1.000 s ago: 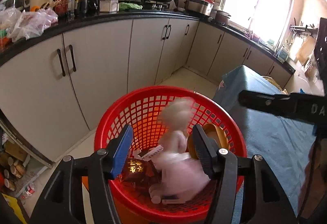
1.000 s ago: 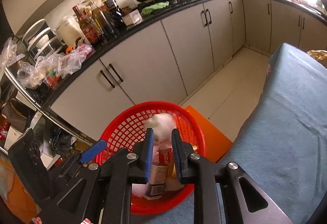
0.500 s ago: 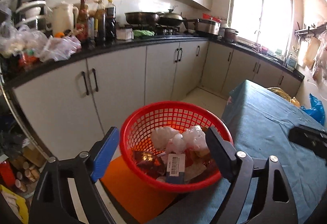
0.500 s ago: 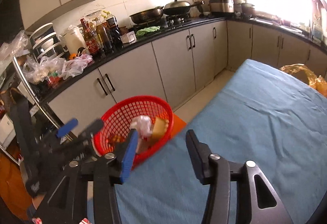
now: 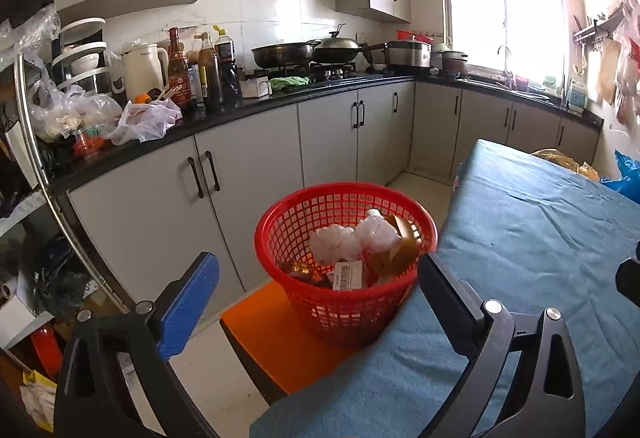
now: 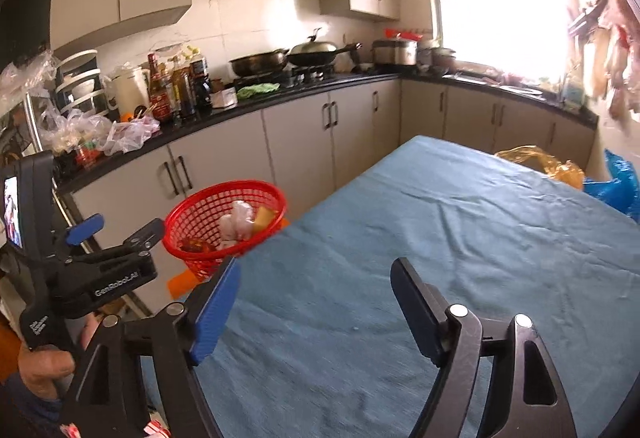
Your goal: Collect trash
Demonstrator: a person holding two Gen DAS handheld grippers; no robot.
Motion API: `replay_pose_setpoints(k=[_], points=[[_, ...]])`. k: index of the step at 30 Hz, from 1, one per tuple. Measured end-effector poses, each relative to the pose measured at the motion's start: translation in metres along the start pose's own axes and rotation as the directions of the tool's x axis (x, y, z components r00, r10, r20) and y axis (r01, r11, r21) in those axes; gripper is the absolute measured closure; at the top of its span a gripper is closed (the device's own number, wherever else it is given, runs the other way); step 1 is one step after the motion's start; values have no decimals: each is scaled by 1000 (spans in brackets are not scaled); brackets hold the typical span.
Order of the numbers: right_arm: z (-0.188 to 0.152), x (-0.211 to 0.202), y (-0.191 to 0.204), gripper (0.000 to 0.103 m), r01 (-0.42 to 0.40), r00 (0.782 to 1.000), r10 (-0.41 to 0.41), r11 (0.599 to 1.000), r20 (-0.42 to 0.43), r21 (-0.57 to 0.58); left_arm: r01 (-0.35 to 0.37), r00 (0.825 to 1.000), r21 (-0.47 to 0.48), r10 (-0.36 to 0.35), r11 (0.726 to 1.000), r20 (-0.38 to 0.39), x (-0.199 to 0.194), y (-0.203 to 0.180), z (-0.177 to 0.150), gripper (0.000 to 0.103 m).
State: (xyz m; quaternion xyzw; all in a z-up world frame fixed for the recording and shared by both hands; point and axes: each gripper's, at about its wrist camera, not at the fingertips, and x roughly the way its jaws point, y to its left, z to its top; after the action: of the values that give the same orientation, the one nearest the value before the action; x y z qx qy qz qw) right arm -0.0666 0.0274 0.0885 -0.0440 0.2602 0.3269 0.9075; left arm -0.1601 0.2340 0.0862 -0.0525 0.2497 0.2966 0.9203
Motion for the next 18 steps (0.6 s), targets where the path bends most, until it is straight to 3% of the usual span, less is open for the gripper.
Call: replay_pose_setpoints(k=[9,18], points=[[-16,-21,-19,16,54,998,-55,998,18,29,-80,996,108,75,991,48,-19,-21,-10,0],[-21,-29,-10,16,46,998,-47,999,30,5,-109,993,0,109,994,36,-30,0,-16,0]])
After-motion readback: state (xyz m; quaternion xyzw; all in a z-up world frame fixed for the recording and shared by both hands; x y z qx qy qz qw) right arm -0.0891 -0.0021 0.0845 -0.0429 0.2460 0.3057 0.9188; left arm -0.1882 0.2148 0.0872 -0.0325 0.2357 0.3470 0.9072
